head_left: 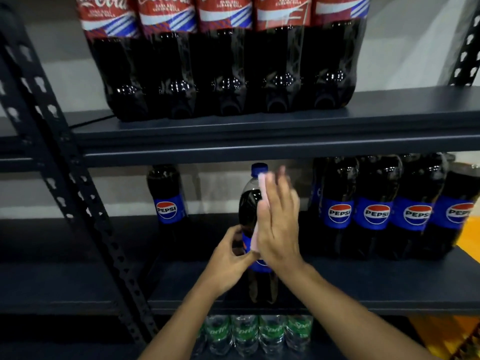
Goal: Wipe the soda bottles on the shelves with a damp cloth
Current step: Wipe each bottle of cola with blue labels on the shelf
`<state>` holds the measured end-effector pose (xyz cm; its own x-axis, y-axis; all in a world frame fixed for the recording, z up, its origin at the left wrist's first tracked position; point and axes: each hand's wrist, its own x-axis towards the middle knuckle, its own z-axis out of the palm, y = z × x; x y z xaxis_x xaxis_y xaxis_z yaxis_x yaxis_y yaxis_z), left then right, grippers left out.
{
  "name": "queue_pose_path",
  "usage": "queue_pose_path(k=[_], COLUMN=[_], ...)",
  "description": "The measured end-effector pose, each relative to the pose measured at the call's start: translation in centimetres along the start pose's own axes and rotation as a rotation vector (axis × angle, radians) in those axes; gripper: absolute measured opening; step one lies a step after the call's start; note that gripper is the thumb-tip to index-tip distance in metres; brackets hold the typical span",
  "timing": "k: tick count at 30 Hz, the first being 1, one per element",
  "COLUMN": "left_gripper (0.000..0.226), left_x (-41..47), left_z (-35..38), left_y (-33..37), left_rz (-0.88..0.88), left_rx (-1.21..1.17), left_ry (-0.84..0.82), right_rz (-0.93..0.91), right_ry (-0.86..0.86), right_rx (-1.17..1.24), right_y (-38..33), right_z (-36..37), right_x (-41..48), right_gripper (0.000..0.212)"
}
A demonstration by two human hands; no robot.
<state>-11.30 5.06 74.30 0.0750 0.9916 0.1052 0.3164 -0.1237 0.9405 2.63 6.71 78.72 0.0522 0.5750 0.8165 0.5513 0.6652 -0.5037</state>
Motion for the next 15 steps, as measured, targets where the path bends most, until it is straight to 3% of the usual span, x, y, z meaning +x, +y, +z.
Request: queue_pose_path(k=[2, 7, 10, 11, 13, 15], left_gripper=[0.074, 0.064, 0.049, 0.047, 0.067, 0.069], left_x=[-0.1, 0.0, 0.5, 0.9, 2.1, 3.0], left_z=[0.2, 0.2, -0.6, -1.1, -2.0, -1.5], left_y=[0.1, 0.2, 0.5, 0.9, 2.2, 4.2], left_rz=[0.0, 0.018, -0.079, -0.147, -0.256, -0.23], left_rx=[-0.02, -0.048, -0.073, -0.14, -0.341, -0.475], left_ry=[0.001, 0.001, -0.059, -0.08, -0.05, 0.011], right_rz=[-0.009, -0.078, -0.063, -0.062, -0.068, -0.081], right_ry=[0.007, -0.199, -0.184, -0.164, -0.121, -0.094], right_rx=[-0.066, -0.201, -0.156, -0.147, -0.149, -0.122], right_y=[-1.2, -2.0, -1.9, -1.9, -2.0, -2.1], right_z=[-0.4, -1.0, -1.1, -1.2, -1.3, -1.2], right_x=[2.8, 5.7, 6.5, 6.5, 6.3, 5.7], right_gripper=[0.048, 0.037, 0.027, 0.028, 0.033, 0.035])
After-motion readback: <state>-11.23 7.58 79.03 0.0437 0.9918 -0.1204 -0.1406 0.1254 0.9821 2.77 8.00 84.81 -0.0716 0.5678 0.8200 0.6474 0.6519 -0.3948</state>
